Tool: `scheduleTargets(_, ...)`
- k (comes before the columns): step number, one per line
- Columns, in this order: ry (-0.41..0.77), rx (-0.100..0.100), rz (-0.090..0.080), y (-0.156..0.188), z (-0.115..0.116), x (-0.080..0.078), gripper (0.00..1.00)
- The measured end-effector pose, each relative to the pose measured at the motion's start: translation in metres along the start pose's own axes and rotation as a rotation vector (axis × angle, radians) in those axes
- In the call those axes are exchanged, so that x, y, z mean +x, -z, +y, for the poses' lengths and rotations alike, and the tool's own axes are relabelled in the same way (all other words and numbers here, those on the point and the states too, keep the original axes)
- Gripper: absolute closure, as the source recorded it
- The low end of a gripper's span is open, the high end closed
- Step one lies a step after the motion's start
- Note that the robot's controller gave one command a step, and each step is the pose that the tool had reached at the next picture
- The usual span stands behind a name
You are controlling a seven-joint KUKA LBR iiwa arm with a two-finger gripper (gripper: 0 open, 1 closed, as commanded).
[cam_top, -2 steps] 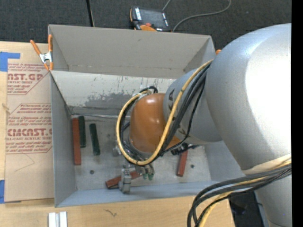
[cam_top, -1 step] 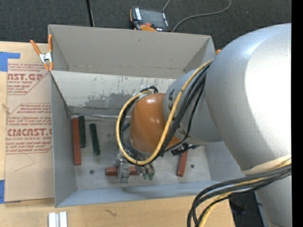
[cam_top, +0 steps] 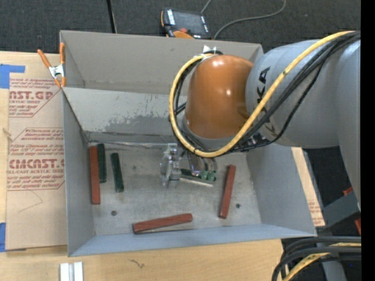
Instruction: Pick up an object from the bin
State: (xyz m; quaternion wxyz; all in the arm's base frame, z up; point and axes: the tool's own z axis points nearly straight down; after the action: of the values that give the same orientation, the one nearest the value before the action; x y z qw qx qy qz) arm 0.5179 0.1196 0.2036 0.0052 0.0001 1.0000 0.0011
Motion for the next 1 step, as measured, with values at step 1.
scheduleTargets(1, 0.001, 0.002, 0.009, -0.0044, 0.0000, 0.0024, 0.00)
